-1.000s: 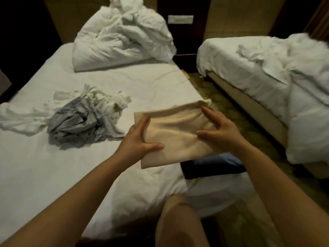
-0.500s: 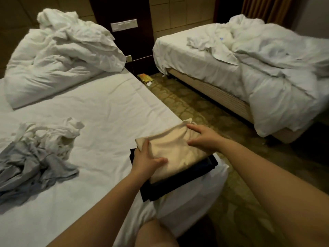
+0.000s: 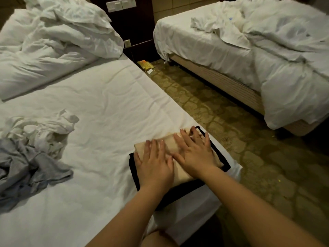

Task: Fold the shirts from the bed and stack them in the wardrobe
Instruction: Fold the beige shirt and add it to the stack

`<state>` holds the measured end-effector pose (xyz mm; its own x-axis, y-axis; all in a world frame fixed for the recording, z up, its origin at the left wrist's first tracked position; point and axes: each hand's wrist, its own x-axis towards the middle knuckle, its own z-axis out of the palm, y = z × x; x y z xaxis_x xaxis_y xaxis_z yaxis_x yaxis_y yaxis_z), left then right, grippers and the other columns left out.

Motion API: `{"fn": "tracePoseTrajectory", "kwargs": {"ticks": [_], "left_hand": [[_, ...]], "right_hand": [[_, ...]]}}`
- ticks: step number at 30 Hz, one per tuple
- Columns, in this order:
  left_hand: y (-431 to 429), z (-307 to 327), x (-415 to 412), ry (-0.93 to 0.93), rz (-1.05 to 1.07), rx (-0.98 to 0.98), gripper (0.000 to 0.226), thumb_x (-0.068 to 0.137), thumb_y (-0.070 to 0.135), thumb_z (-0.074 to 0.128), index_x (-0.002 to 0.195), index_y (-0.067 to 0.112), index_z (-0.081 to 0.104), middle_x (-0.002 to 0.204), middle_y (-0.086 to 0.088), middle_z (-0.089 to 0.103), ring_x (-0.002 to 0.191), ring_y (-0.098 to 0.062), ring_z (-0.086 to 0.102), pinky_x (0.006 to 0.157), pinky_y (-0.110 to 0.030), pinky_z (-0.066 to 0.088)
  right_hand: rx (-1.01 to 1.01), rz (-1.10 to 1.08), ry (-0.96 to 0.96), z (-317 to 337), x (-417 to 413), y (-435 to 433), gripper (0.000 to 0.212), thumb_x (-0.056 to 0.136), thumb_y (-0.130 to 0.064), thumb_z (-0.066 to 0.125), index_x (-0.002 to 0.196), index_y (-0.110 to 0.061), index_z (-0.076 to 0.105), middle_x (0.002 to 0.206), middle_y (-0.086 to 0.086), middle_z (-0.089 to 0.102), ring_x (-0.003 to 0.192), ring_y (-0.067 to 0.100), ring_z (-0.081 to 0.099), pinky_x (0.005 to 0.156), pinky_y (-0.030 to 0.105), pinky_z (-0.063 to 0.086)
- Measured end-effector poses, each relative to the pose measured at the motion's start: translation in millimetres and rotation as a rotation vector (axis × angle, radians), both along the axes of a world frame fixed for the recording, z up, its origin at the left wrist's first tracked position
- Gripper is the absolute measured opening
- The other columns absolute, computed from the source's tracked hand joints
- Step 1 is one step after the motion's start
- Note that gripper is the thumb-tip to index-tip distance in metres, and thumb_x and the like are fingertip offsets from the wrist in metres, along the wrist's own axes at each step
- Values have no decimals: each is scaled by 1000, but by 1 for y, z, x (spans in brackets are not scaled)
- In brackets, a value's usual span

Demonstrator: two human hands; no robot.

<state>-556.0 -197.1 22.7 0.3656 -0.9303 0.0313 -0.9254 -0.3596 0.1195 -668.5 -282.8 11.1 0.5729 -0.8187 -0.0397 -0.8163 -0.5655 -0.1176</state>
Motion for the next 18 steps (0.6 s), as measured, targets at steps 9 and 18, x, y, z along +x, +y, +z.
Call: {"fn": "tracePoseTrajectory", "kwargs": {"ticks": [9,18], "left_hand": [[4,-11,9,107,68,104,91,66,54,-15,150,29,11,159,0,4,146,-19,-2,113,-50,-1],[81,82,27,36,95,-24,59,98,46,22,150,28,0,159,3,5,146,-21,-7,113,-53,5]], "right_hand": [[114,-17,66,-2,10,1,85,73,-78,-5,147,-38,-7,158,-8,-9,144,26,-15,111,56,-10],[-71,-47,66,109,31,76,53,93,-54,32,139,-28,37,141,1,44,136,27,28,110,58,-2]]}}
